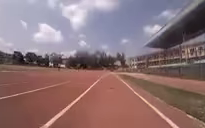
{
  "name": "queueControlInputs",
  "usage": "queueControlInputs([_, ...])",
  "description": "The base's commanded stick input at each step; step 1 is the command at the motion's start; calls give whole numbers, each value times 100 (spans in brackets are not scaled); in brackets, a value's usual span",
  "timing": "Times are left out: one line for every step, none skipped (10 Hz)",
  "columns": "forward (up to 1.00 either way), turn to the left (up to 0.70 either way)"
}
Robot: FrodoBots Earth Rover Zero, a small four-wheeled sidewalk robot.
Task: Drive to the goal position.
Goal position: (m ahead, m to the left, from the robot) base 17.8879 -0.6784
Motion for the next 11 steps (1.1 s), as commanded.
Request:
queueControlInputs([70,0])
queueControlInputs([70,0])
queueControlInputs([70,0])
queueControlInputs([70,0])
queueControlInputs([70,0])
queueControlInputs([70,0])
queueControlInputs([70,0])
queueControlInputs([70,0])
queueControlInputs([70,0])
queueControlInputs([70,0])
queueControlInputs([70,0])
